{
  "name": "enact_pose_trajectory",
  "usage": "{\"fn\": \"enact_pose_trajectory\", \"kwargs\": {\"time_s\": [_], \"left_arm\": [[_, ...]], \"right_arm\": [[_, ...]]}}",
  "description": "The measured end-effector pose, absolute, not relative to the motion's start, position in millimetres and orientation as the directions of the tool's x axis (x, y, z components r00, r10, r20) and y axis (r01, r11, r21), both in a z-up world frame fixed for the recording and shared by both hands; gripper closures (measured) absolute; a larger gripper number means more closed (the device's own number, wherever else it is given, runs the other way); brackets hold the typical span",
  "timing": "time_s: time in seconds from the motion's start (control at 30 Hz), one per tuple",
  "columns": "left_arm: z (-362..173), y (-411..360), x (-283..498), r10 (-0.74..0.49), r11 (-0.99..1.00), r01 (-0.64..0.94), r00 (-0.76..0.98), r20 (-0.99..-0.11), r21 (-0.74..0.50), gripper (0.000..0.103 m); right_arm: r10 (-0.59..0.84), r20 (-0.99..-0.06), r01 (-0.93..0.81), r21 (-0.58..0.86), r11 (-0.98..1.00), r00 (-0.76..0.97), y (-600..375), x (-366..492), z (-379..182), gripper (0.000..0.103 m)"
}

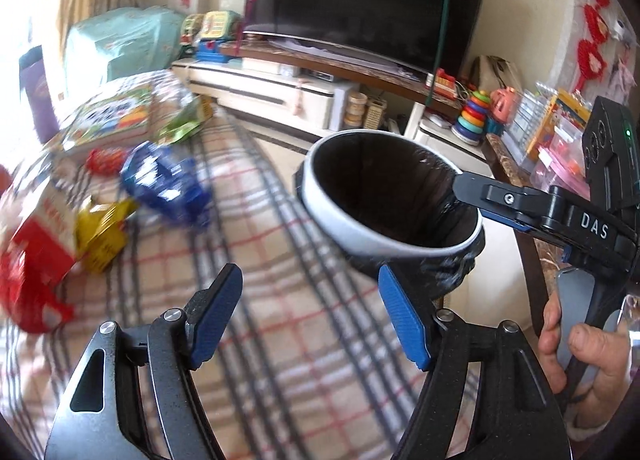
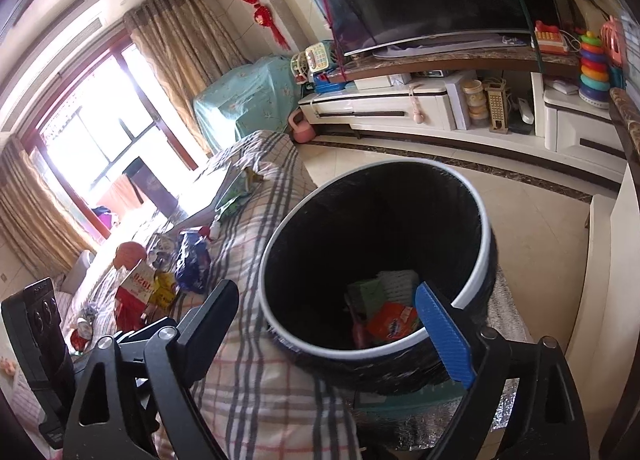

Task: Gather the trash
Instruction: 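Move both open tools back toward the wrappers on the bed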

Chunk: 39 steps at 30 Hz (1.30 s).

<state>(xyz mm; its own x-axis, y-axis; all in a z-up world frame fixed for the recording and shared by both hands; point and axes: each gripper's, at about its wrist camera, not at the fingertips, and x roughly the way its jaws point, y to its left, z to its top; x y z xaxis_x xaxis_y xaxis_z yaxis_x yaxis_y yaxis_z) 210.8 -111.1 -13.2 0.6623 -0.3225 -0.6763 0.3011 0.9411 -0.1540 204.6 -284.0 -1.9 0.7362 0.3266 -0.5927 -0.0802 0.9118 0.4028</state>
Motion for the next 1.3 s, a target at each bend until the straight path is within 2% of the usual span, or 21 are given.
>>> {"fn": "enact_pose_trajectory", "kwargs": {"time_s": [0.57,0.87,1.3], "left_arm": [[-33,-1,166,-0.205,0.975,0.081,0.691,-0.694,-0.207,0.026],[-39,43,158,-0.145,0.974,-0.024,0.699,-0.700,-0.226,0.026],[-43,74,172,-0.105,0.970,-0.086,0.698,-0.708,-0.229,0.022]], "right_arm": [[0.426,-0.628,-0.259,0.343,0.903,0.651,-183,191,-16,0.008],[0.432,-0.665,-0.330,0.284,0.901,0.609,-140,199,-29,0.007],[0.432,-0.667,-0.372,0.243,0.896,0.607,-116,226,-28,0.007]]}}
